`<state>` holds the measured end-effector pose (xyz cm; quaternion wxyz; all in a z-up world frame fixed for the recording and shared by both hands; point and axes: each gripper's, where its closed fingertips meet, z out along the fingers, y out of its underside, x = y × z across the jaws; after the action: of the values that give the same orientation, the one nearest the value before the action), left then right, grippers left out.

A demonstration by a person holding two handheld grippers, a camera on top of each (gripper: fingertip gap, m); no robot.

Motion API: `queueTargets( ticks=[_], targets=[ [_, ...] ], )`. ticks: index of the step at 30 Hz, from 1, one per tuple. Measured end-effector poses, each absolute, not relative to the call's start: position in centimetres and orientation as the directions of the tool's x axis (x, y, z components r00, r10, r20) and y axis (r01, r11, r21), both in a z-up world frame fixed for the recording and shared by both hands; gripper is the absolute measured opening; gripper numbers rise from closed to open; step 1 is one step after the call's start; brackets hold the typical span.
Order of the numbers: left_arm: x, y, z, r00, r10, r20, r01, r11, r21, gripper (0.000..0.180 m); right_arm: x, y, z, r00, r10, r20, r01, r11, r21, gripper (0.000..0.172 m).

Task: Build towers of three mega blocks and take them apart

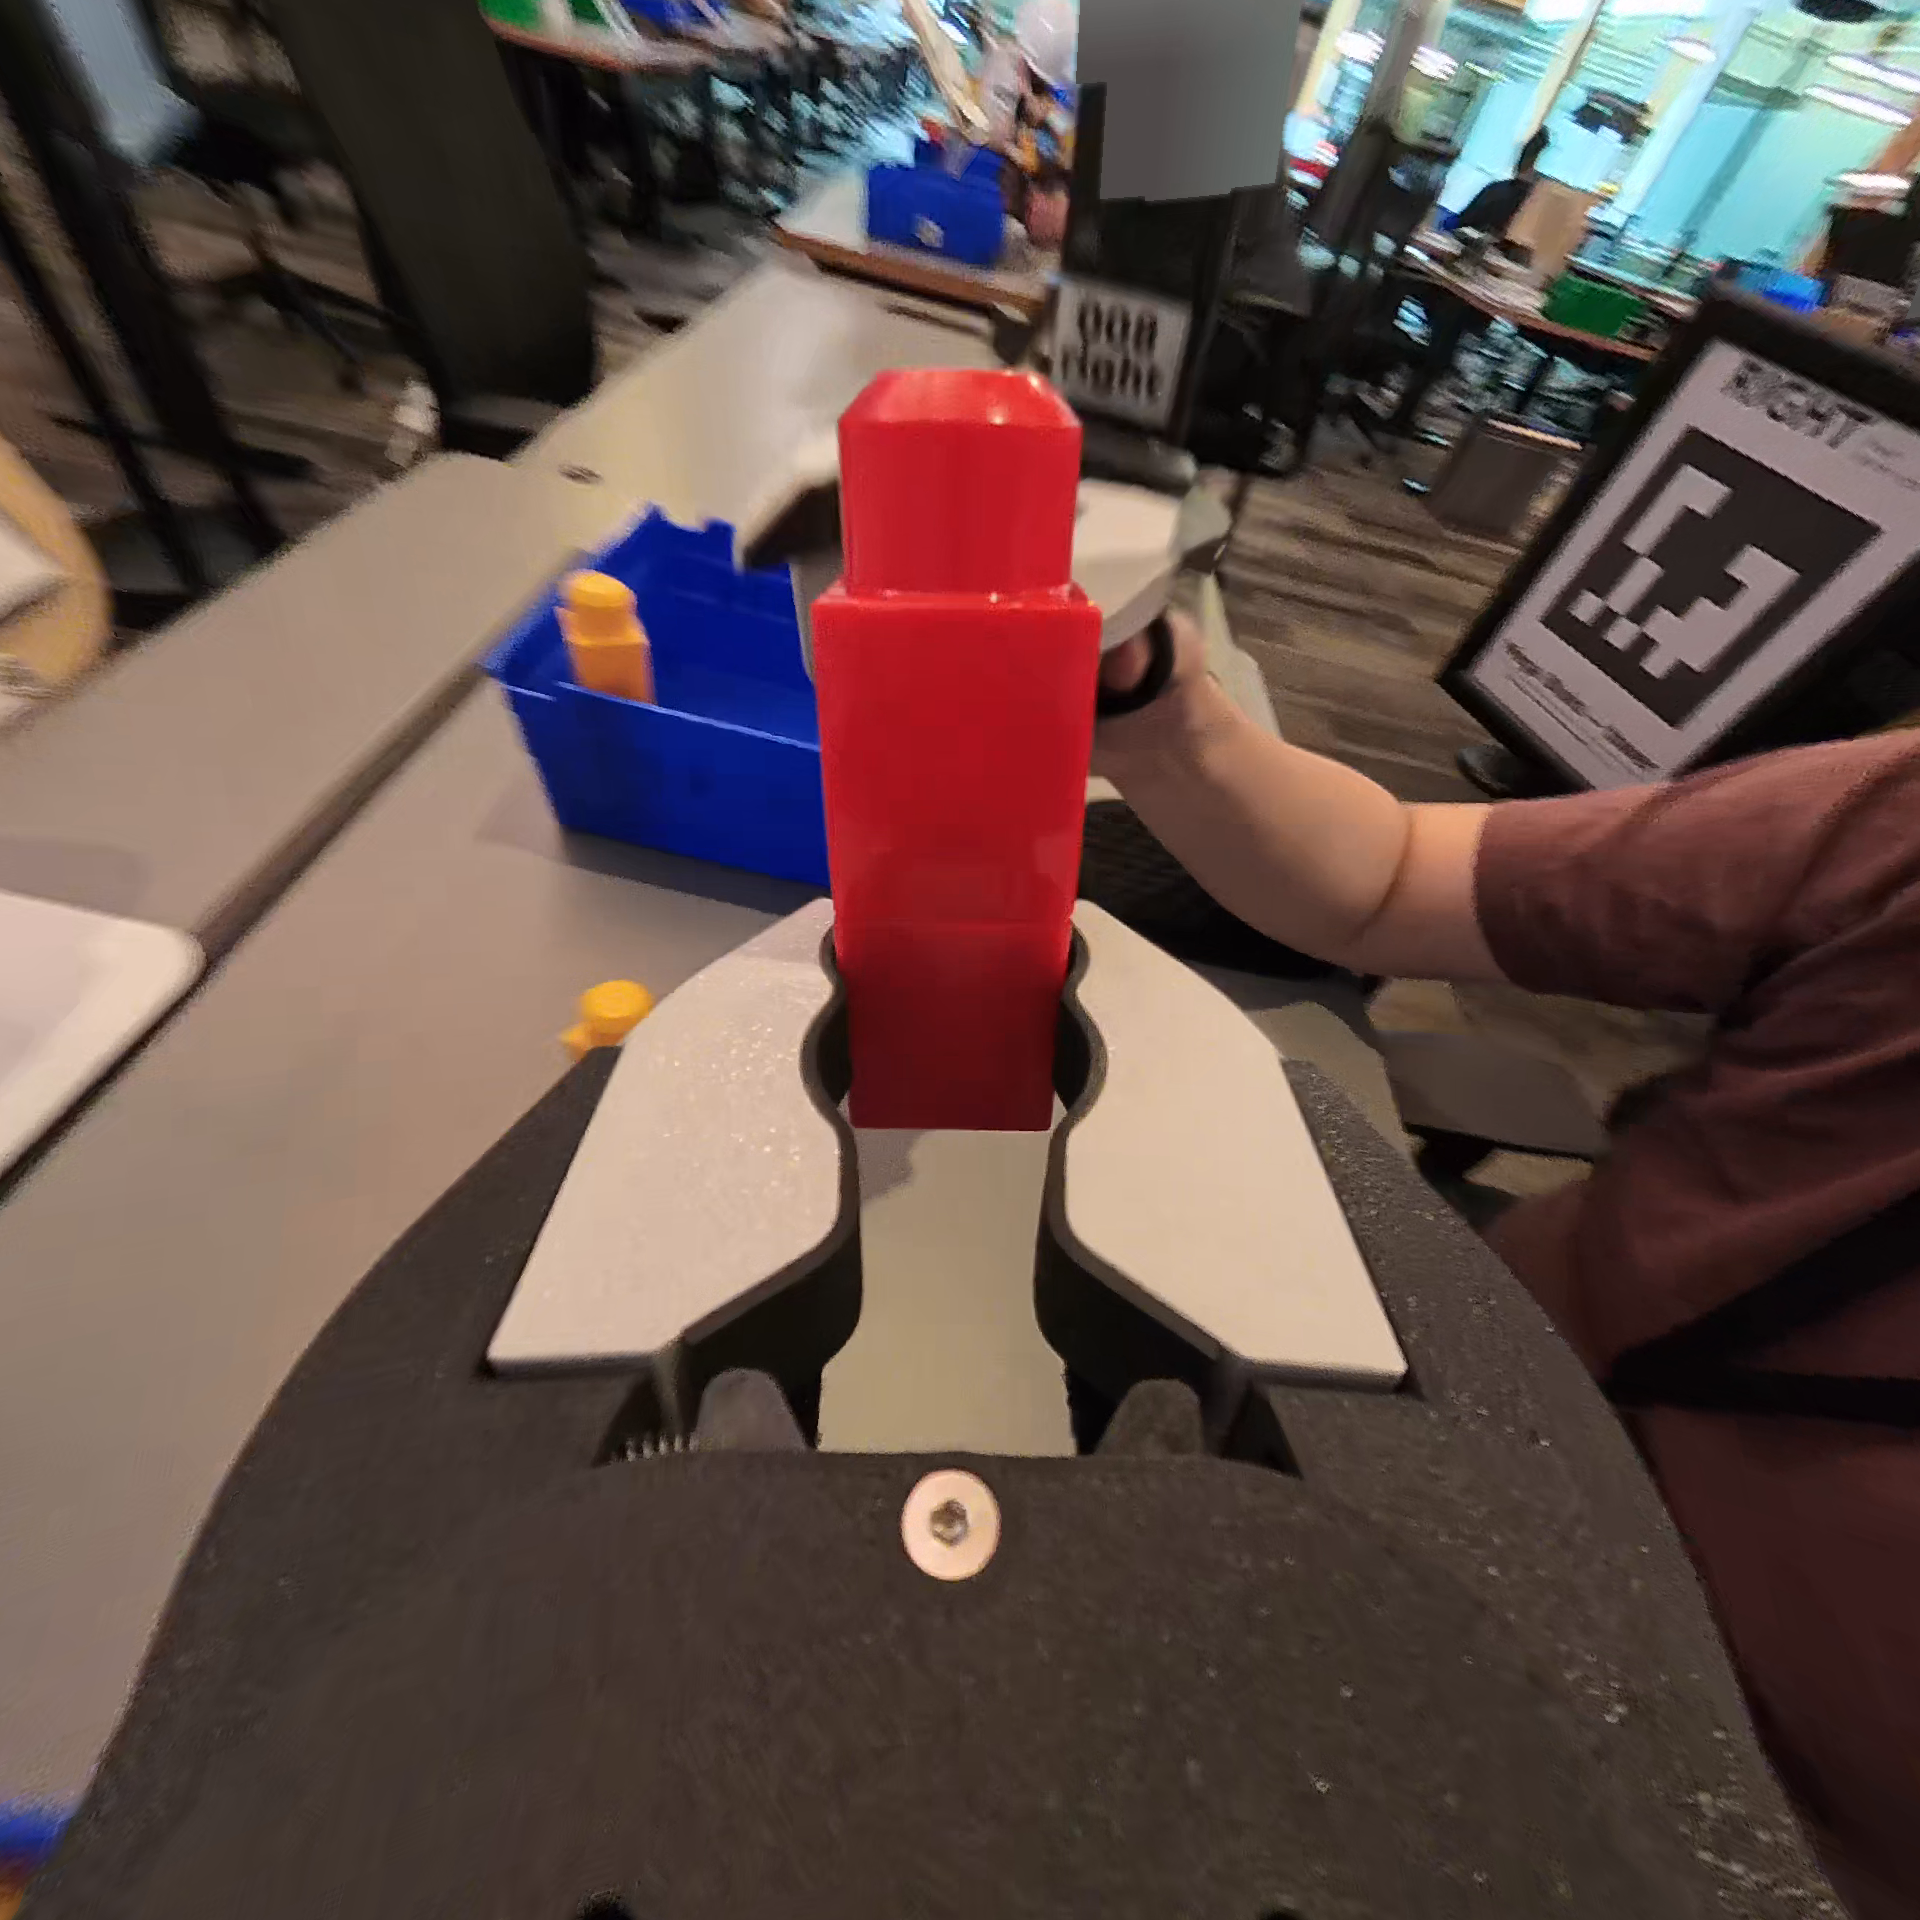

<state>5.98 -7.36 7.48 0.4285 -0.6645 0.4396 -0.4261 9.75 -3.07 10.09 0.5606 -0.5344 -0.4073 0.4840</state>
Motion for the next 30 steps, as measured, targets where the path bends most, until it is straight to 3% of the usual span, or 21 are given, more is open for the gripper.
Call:
queueTargets(
  ticks=[2,4,8,16,20,21,23,26,30],
  targets=[
    [3.5,-7.2,9.7,0.295,-0.943,0.154,-0.135,-0.2,-0.97,0.035,9.8,0.1,4.4,0.34,0.94,-0.035,0.149,-0.09,-0.985,0.057],
    [1.7,-7.7,11.7,0.297,-0.945,0.138,-0.059,-0.163,-0.985,0.035,10.6,3.1,-2.2,0.485,0.873,0.038,0.409,-0.189,-0.893,0.058],
    [0.1,-8.2,12.9,0.304,-0.945,0.118,-0.027,-0.132,-0.991,0.035,11.3,4.3,-10.3,0.556,0.826,0.087,0.622,-0.344,-0.704,0.059],
    [1.3,-8.6,12.5,0.277,-0.954,0.114,-0.057,-0.135,-0.989,0.035,12.9,7.1,-14.0,0.671,0.704,0.231,0.631,-0.379,-0.677,0.068],
    [2.3,-8.6,11.7,0.25,-0.96,0.127,-0.088,-0.153,-0.984,0.035,11.6,6.7,-15.2,0.667,0.744,0.033,0.537,-0.45,-0.713,0.068],
    [2.5,-8.6,11.4,0.245,-0.961,0.129,-0.098,-0.157,-0.983,0.035,11.2,6.6,-15.3,0.654,0.756,-0.013,0.514,-0.458,-0.725,0.065],
    [3.0,-8.5,10.8,0.238,-0.962,0.131,-0.119,-0.163,-0.979,0.035,11.1,6.7,-15.1,0.628,0.778,-0.026,0.506,-0.433,-0.746,0.043],
    [3.5,-8.1,9.7,0.245,-0.96,0.135,-0.165,-0.178,-0.97,0.035,9.9,5.9,-13.0,0.586,0.808,-0.055,0.461,-0.388,-0.798,0.04],
    [3.5,-6.8,8.7,0.285,-0.945,0.158,-0.169,-0.212,-0.963,0.035,7.8,3.4,-5.6,0.525,0.848,-0.074,0.337,-0.287,-0.897,0.04]
  ],
)
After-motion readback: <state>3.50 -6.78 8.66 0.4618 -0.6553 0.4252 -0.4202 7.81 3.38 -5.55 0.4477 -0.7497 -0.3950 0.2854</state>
